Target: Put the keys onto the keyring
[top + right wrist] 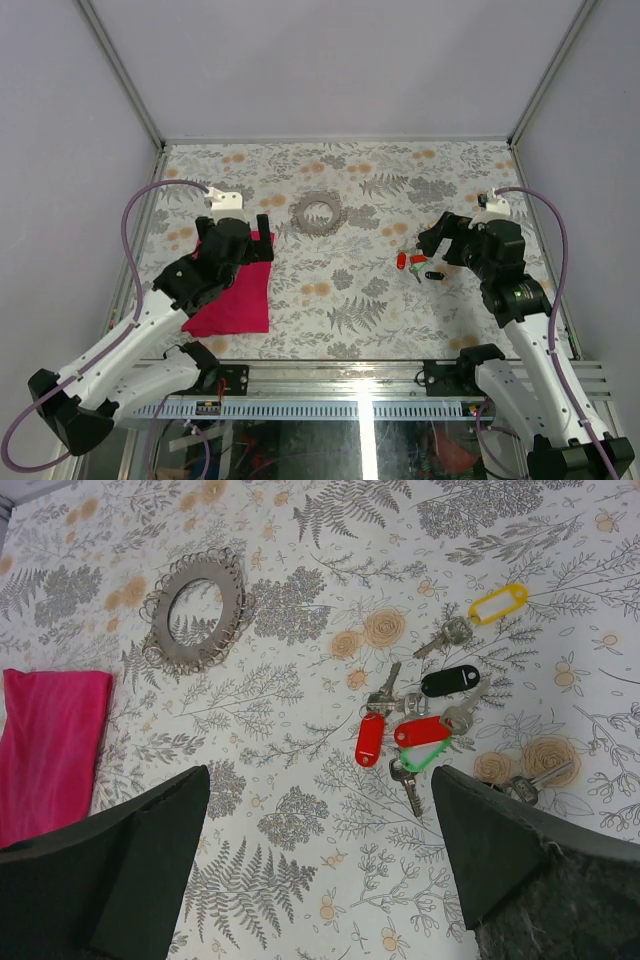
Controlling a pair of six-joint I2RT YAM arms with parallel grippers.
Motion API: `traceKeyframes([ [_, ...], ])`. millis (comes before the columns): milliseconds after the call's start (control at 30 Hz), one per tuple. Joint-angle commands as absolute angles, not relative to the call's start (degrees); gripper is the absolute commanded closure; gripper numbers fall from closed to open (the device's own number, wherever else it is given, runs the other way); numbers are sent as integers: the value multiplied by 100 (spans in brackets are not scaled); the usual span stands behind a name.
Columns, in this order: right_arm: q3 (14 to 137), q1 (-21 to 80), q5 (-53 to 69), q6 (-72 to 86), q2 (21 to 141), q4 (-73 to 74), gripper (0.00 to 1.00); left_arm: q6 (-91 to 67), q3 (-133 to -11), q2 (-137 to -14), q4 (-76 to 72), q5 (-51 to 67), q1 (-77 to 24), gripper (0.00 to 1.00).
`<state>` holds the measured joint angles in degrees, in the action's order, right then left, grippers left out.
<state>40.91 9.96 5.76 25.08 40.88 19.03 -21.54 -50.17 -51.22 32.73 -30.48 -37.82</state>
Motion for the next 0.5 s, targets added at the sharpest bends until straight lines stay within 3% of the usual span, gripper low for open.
traceKeyframes([
  [0,4151,949,607,2557,4112,1602,1,-2157,-5293,-5178,2964,-3273,-3744,0],
  [467,4203,944,-375,2716,4434,2019,1,-2030,-5162,-5067,2670,-2932,-3749,0],
])
